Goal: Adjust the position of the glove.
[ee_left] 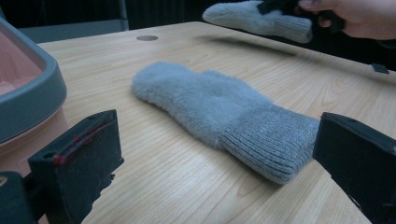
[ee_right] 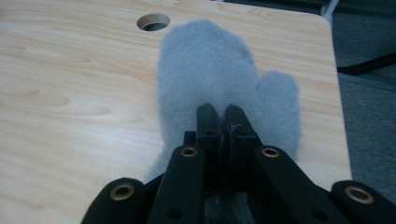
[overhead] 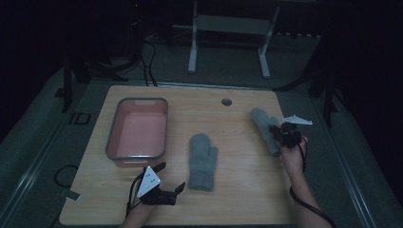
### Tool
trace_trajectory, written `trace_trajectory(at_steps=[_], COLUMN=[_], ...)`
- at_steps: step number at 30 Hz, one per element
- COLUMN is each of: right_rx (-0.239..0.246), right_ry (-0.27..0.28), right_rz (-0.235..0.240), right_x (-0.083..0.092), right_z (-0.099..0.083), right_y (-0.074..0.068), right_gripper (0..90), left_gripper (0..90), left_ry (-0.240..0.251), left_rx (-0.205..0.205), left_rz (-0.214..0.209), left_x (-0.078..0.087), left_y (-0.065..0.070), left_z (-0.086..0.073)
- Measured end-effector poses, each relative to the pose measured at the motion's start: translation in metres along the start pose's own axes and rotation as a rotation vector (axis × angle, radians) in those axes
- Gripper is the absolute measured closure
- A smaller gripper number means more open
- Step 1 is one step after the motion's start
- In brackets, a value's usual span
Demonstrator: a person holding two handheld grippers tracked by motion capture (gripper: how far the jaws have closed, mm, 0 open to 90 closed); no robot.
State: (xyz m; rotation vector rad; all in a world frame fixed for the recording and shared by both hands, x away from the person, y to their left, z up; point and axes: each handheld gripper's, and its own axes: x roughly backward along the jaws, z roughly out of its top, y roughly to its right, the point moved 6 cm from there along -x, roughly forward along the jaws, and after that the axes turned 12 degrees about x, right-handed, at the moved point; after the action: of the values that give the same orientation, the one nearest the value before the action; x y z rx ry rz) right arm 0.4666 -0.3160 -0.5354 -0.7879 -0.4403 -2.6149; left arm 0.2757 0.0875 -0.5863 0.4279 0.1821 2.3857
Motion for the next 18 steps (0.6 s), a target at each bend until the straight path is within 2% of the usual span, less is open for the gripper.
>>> trace_trajectory(at_steps=[3, 4, 8, 11, 14, 18], right_rx=[0.005, 0.005, -0.014, -0.016, -0.027, -0.026], right_ry=[0.015, 0.015, 0.038, 0.032, 0.022, 0.010], right_rz=[-0.013, -0.013, 0.003, -0.006, -0.015, -0.007], right_x=[0.017, 0.017, 0.044, 0.054, 0.068, 0.078], right_z=[-0.002, -0.002, -0.009, -0.013, -0.024, -0.040], right_y=[-0.009, -0.009, -0.026, -0.033, -0.044, -0.054], right_gripper=[86.7, 86.7, 86.6, 86.6, 86.6, 86.4], left_gripper=[1.6, 1.5, 1.6, 1.6, 1.6, 1.6], left_ry=[0.001, 0.001, 0.002, 0.001, 0.003, 0.002], left_rx=[0.000, 0.000, 0.002, 0.001, 0.001, 0.002], left_rz=[-0.001, -0.001, -0.001, -0.001, -0.001, 0.000], left_x=[0.000, 0.000, 0.000, 0.000, 0.000, 0.000], left_y=[0.000, 0.000, 0.000, 0.000, 0.000, 0.000], left_z=[0.000, 0.000, 0.000, 0.000, 0.000, 0.000])
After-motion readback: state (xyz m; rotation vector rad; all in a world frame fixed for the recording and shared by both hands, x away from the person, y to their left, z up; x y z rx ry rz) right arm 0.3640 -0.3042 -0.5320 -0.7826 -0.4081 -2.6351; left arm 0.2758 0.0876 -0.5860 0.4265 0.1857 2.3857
